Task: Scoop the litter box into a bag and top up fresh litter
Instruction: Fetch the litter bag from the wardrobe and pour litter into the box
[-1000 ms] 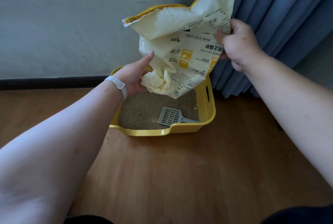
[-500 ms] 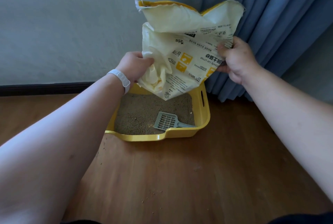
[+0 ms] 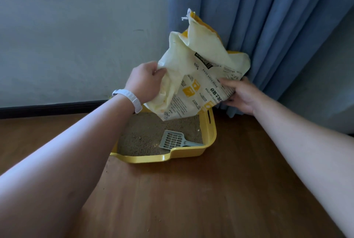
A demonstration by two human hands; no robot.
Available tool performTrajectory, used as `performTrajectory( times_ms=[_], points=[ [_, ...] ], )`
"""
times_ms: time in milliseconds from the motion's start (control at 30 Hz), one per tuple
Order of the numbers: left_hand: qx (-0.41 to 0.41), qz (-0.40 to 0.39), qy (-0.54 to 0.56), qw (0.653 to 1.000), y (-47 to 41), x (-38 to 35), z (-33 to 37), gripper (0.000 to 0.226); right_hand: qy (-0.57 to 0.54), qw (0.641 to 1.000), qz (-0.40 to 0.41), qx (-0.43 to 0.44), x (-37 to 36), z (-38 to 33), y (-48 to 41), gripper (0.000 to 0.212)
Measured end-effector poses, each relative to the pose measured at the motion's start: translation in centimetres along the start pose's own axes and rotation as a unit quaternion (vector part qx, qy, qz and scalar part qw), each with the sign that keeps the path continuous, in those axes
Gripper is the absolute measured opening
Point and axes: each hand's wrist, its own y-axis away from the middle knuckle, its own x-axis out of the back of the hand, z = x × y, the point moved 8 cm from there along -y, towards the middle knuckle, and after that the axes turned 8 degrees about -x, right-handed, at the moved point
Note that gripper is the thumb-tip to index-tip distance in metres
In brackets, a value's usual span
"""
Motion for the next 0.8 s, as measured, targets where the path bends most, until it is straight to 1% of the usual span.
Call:
performTrajectory(
  times_ms=[100,133,167,200,267,300,333,367,400,433,467,500,533,567,600,633,700,733,767,800],
  points=[
    [-0.039,-0.004,-0.016,0.999,0.0,0.2,0.9,0.03,0.063,0.992,0.052,0.092,0.9,-2.9,0.4,0.116],
    [-0.047,-0.005,-0.013,0.999,-0.1,0.3,1.0,0.029,0.087,0.987,0.059,0.124,0.8,-4.1,0.9,0.13],
    [-0.052,-0.002,-0.003,0.999,-0.1,0.4,1.0,0.029,0.139,0.976,0.063,0.157,0.5,-5.2,1.4,0.137],
    [-0.053,0.005,0.015,0.998,0.0,0.5,1.1,0.028,0.216,0.956,0.072,0.183,-0.1,-6.3,1.9,0.137],
    [-0.06,0.018,0.051,0.997,0.1,0.7,1.5,0.024,0.366,0.9,0.099,0.213,-1.6,-7.5,2.8,0.123],
    [-0.07,0.022,0.059,0.995,0.2,0.7,1.9,0.023,0.408,0.876,0.107,0.232,-2.4,-8.1,3.4,0.117],
    [-0.084,0.025,0.065,0.994,0.3,0.7,2.4,0.022,0.43,0.861,0.115,0.247,-3.3,-8.9,4.1,0.111],
    [-0.098,0.025,0.069,0.992,0.4,0.6,2.9,0.021,0.435,0.855,0.117,0.257,-4.2,-9.7,5.0,0.105],
    [-0.108,0.023,0.076,0.991,0.5,0.5,3.2,0.021,0.425,0.86,0.107,0.261,-5.1,-10.3,5.8,0.097],
    [-0.114,0.02,0.084,0.99,0.6,0.3,3.5,0.023,0.407,0.873,0.082,0.255,-6.0,-10.4,6.2,0.089],
    [-0.115,0.018,0.092,0.989,0.7,0.2,3.5,0.025,0.391,0.886,0.045,0.247,-7.1,-10.2,6.6,0.087],
    [-0.113,0.014,0.098,0.989,0.8,0.0,3.4,0.026,0.389,0.888,0.009,0.244,-8.3,-9.8,6.8,0.094],
    [-0.108,0.01,0.105,0.989,0.8,-0.1,3.3,0.026,0.4,0.884,-0.024,0.242,-9.4,-9.1,6.9,0.107],
    [-0.105,0.007,0.111,0.988,0.9,-0.3,3.2,0.025,0.422,0.873,-0.046,0.24,-10.4,-8.3,6.8,0.119],
    [-0.101,0.003,0.116,0.988,0.9,-0.4,3.1,0.023,0.449,0.859,-0.051,0.243,-11.0,-7.7,6.7,0.121],
    [-0.092,0.001,0.12,0.989,0.9,-0.4,2.9,0.021,0.472,0.845,-0.039,0.249,-11.3,-7.4,6.4,0.11],
    [-0.061,0.003,0.135,0.989,1.0,-0.3,2.6,0.023,0.484,0.831,0.003,0.272,-11.2,-7.6,6.2,0.057],
    [-0.042,0.005,0.144,0.989,1.0,-0.3,2.5,0.027,0.474,0.835,0.015,0.278,-11.2,-7.6,6.3,0.034],
    [-0.02,0.006,0.152,0.988,1.0,-0.3,2.3,0.028,0.463,0.843,0.02,0.275,-11.0,-7.5,6.1,0.019],
    [0.002,0.006,0.163,0.987,1.0,-0.2,2.1,0.027,0.455,0.85,0.024,0.266,-10.8,-7.2,5.9,0.01]
  ],
)
